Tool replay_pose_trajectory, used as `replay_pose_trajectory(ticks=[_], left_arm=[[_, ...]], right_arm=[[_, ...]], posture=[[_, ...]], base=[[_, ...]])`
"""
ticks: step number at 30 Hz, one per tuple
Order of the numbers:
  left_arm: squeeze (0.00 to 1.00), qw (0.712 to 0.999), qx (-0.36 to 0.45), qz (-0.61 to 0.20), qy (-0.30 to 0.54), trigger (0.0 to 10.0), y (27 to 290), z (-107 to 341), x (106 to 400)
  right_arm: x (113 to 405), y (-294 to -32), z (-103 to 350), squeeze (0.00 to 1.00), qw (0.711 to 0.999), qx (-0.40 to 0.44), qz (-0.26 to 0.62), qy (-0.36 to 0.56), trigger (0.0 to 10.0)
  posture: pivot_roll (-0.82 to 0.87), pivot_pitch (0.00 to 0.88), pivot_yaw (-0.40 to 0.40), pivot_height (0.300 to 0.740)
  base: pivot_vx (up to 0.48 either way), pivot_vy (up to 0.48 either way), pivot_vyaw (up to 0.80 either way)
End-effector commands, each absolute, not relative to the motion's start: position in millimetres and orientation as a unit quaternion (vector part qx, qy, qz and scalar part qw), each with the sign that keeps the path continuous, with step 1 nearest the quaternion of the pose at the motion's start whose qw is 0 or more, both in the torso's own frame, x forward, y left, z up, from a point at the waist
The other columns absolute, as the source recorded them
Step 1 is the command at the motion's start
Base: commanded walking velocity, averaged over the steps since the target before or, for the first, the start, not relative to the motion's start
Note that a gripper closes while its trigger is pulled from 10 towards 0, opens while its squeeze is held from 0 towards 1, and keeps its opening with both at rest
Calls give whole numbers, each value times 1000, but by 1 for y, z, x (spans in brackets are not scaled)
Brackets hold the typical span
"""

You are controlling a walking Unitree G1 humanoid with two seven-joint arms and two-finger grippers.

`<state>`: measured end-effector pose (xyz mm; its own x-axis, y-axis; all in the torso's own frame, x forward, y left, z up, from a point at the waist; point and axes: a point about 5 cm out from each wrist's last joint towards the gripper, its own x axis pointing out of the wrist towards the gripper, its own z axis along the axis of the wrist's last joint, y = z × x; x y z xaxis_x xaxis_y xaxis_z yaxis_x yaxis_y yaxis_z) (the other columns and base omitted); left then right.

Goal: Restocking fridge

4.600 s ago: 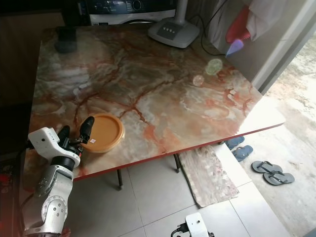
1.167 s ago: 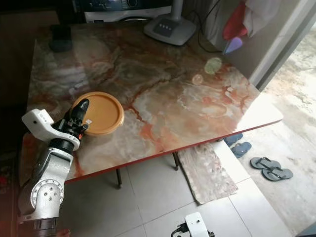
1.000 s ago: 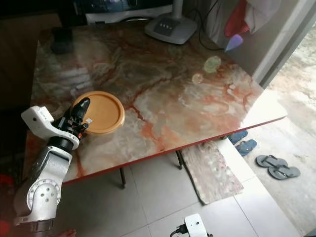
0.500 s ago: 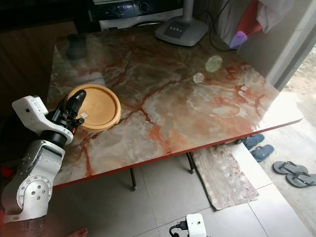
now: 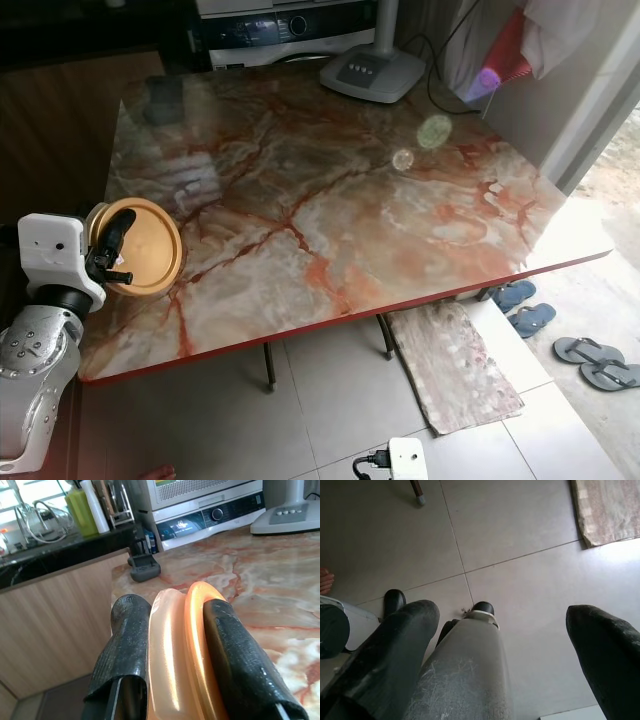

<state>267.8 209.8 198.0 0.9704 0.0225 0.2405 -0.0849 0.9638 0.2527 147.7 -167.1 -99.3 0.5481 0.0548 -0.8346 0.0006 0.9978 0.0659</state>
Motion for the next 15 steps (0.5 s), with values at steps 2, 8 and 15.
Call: replay_pose_trajectory(ticks=[2, 8, 15], left_arm=[[0, 980, 137, 28, -139, 10000, 209, 204, 266], [0, 985, 101, 25, -136, 10000, 198, 199, 269], [0, 987, 95, 11, -126, 10000, 187, 193, 269]], right_arm=[[143, -169, -101, 0, 876, 35, 6, 480, 10000], [144, -169, -100, 0, 879, 38, 2, 475, 10000], [145, -170, -100, 0, 879, 35, 4, 476, 10000]], posture=[[161, 58, -18, 740], [158, 87, -20, 740], [161, 113, -29, 740]], base=[[0, 0, 0], [0, 0, 0], [0, 0, 0]])
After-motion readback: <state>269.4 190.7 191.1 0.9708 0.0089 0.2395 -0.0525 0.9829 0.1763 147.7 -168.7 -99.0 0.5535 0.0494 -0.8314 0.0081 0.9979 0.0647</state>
